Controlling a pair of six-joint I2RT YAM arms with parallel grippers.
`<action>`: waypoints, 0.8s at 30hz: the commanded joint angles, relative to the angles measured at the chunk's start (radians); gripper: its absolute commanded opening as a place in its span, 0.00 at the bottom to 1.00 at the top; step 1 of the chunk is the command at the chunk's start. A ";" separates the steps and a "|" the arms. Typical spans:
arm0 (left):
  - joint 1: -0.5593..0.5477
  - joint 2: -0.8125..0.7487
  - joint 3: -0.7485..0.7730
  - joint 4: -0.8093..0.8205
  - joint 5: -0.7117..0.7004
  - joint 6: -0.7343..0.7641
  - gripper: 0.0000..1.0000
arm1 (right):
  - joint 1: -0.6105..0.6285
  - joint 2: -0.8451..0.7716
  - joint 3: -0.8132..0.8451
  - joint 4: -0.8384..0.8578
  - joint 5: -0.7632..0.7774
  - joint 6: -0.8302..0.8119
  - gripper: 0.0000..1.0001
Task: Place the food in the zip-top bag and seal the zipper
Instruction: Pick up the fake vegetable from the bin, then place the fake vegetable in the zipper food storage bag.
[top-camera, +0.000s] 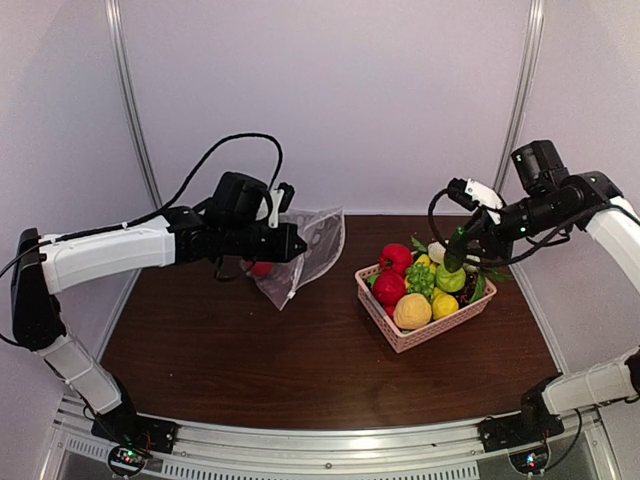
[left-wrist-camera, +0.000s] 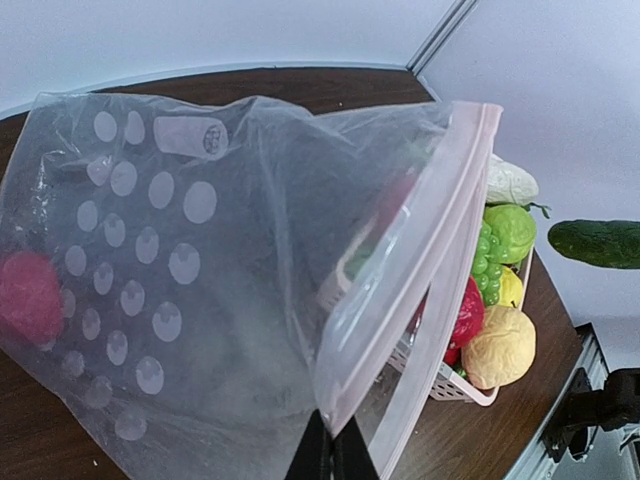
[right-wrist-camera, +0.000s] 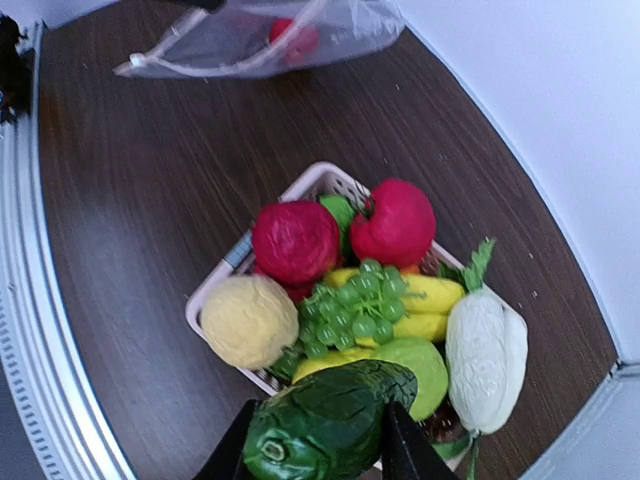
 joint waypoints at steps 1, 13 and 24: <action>0.009 0.028 0.056 0.017 0.034 -0.014 0.00 | 0.022 0.074 0.112 0.071 -0.410 0.112 0.23; 0.009 0.050 0.134 0.018 0.107 -0.066 0.00 | 0.251 0.310 0.265 0.742 -0.544 0.592 0.25; 0.009 -0.010 0.163 -0.008 0.083 -0.070 0.00 | 0.277 0.424 0.314 0.618 -0.332 0.419 0.23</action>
